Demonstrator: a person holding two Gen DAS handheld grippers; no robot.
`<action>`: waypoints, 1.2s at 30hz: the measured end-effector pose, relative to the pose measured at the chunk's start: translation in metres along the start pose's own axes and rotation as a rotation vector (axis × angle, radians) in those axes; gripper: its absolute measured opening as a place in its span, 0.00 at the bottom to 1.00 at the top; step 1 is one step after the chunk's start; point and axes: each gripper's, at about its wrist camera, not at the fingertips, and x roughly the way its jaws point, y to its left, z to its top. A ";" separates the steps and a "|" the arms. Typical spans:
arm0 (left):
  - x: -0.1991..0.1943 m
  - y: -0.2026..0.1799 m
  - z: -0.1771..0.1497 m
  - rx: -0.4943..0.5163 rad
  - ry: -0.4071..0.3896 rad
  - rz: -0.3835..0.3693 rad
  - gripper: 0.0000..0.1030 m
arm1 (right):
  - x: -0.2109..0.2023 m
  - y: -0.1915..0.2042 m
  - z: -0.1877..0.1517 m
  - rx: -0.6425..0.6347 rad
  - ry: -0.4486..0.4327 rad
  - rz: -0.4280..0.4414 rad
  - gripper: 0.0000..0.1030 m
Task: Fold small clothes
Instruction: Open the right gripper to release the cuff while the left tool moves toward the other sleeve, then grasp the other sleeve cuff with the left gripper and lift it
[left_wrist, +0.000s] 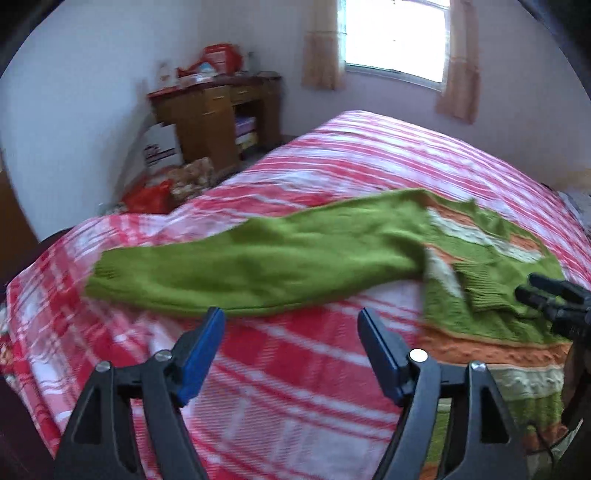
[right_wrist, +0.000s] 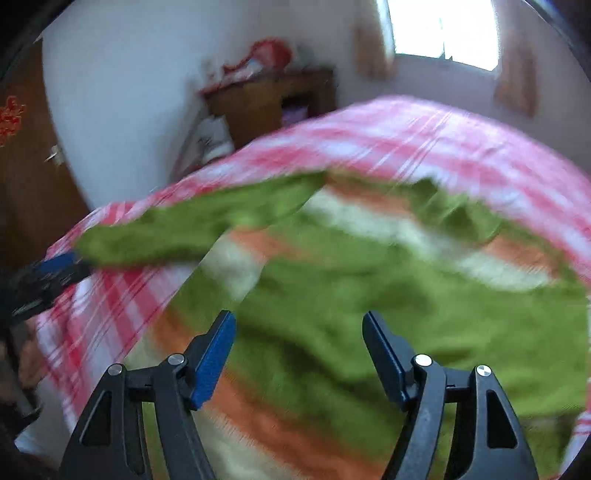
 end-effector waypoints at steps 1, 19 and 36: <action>0.000 0.008 -0.001 -0.009 0.001 0.020 0.78 | 0.010 0.001 -0.002 0.008 0.045 0.018 0.70; 0.036 0.190 -0.003 -0.575 0.120 0.007 0.73 | 0.025 0.041 -0.034 -0.164 0.058 -0.032 0.79; 0.089 0.188 0.015 -0.659 0.140 -0.036 0.11 | 0.024 0.041 -0.035 -0.169 0.047 -0.051 0.81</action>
